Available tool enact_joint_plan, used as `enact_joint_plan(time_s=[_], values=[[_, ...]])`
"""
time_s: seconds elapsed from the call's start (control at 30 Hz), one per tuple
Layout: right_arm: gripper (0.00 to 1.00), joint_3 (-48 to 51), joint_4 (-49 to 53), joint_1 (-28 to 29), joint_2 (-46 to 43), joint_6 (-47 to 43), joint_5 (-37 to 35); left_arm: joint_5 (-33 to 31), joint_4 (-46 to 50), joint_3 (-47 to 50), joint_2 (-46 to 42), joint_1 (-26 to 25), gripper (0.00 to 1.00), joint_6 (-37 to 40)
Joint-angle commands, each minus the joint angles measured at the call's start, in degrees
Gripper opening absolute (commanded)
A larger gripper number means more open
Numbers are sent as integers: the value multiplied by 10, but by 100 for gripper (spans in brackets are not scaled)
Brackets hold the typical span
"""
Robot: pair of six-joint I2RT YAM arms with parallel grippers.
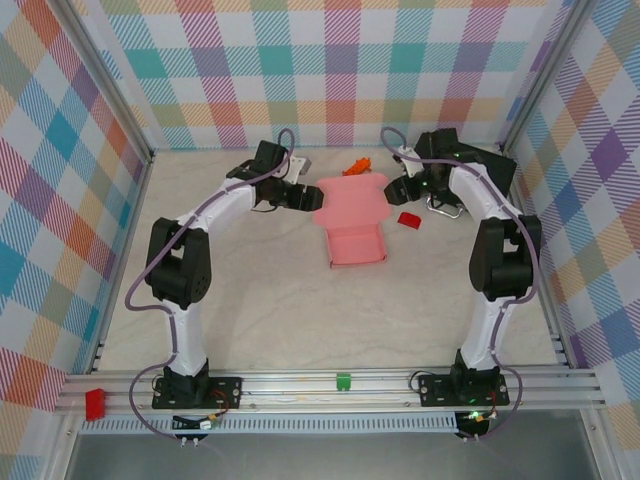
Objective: Fold the paper box
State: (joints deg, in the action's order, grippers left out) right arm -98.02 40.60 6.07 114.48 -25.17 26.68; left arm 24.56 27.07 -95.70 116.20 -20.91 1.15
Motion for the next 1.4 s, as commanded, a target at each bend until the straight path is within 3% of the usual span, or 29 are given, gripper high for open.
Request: enact_joint_plan(time_s=[0.0,0.3,1.03,1.37], values=[[58,-28,21,1,23,-33,34,22,17,-29,17,2,74,18],[54,-53,45,2,58,-37,61,47,26,-54,42,2,66,10],[26,-41,34,10,40,-35,42,64,63,-77,51,1,46,7],[22,-38,38,16,33,-38,34,73,70,-79,51,-2,37,7]])
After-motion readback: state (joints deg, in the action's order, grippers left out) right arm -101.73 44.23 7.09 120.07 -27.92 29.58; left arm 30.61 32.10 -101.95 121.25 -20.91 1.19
